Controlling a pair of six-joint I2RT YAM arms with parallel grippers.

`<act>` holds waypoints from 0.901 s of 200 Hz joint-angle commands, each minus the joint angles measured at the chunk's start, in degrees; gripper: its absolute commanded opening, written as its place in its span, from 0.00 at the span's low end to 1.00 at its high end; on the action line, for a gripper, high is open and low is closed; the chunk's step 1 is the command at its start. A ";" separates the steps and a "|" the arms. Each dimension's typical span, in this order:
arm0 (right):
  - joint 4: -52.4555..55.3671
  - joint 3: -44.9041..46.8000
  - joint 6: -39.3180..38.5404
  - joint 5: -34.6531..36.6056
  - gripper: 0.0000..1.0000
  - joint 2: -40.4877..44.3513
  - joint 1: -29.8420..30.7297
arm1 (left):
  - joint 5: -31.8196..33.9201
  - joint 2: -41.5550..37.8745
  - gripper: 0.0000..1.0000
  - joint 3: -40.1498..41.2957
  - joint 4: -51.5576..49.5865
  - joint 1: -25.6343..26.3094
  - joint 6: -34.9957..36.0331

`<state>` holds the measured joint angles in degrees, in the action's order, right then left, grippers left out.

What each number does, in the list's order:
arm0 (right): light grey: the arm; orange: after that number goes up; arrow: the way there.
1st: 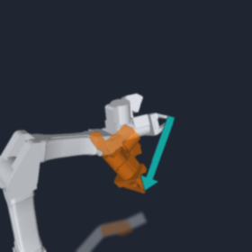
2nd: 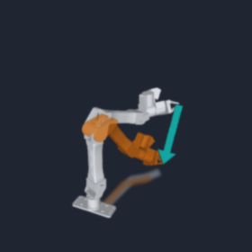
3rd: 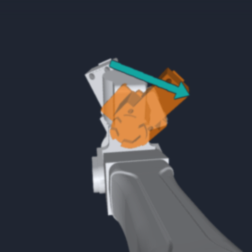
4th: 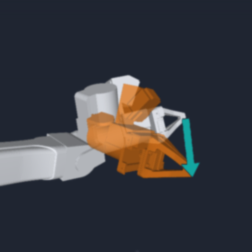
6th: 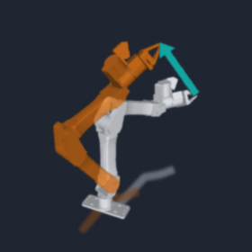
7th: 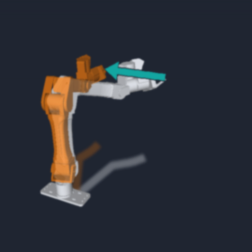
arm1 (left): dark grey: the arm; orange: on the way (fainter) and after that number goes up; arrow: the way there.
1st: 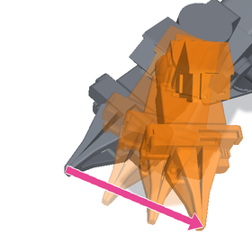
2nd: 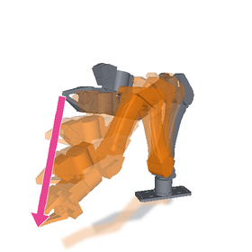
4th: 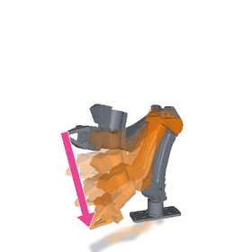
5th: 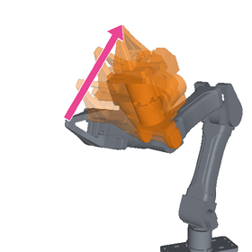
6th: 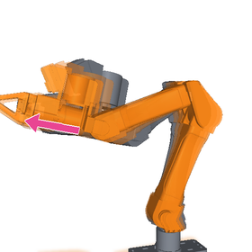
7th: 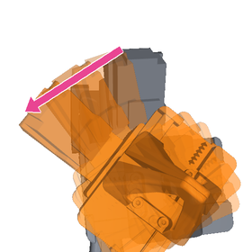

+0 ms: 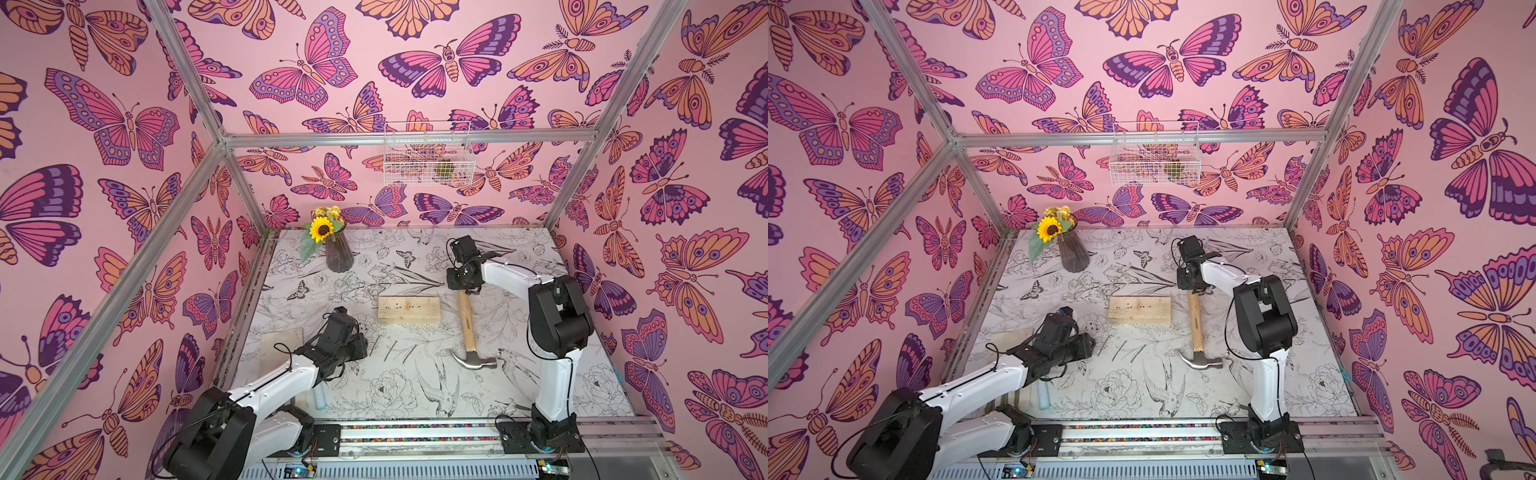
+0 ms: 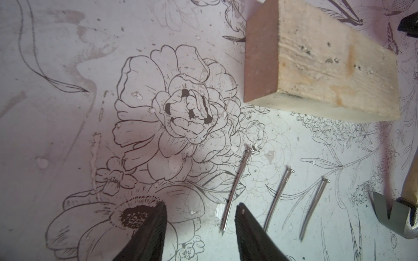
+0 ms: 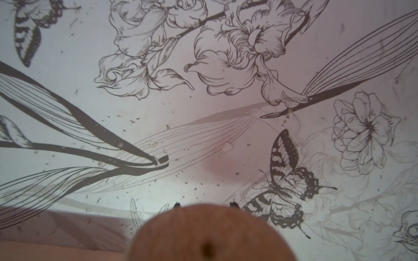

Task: Use a claw hammer to pull out a nail
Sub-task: Place the hammer at the center of the board.

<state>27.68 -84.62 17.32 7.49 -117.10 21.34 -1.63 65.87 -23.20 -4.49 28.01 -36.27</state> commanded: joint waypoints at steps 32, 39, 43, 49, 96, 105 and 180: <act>0.97 -3.30 0.17 7.10 0.21 -3.30 -0.51 | 1.45 -1.28 0.52 1.94 0.27 -0.50 0.24; 1.29 -3.59 0.18 7.10 0.21 -3.52 -0.52 | 1.53 -1.63 0.52 2.10 0.28 -0.50 0.22; 1.49 -3.75 0.25 7.10 0.21 -3.66 -0.56 | 1.61 -1.78 0.52 2.23 0.27 -0.50 0.29; 1.87 -4.08 0.28 7.02 0.21 -3.96 -0.57 | 1.63 -2.07 0.52 2.36 0.27 -0.50 0.30; 4.00 -5.71 0.87 6.59 0.27 -5.34 -0.58 | 1.74 -3.72 0.52 3.33 0.32 -0.59 0.33; 4.33 -5.91 0.87 6.41 0.28 -5.46 -0.60 | 1.77 -3.90 0.52 3.43 0.27 -0.54 0.50; 8.11 -7.71 1.04 7.12 0.33 -6.96 -0.73 | 1.56 -3.82 0.52 3.25 0.57 -0.67 0.88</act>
<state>34.44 -90.96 18.87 10.74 -123.15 21.08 -1.02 62.57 -20.73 -4.32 27.75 -36.27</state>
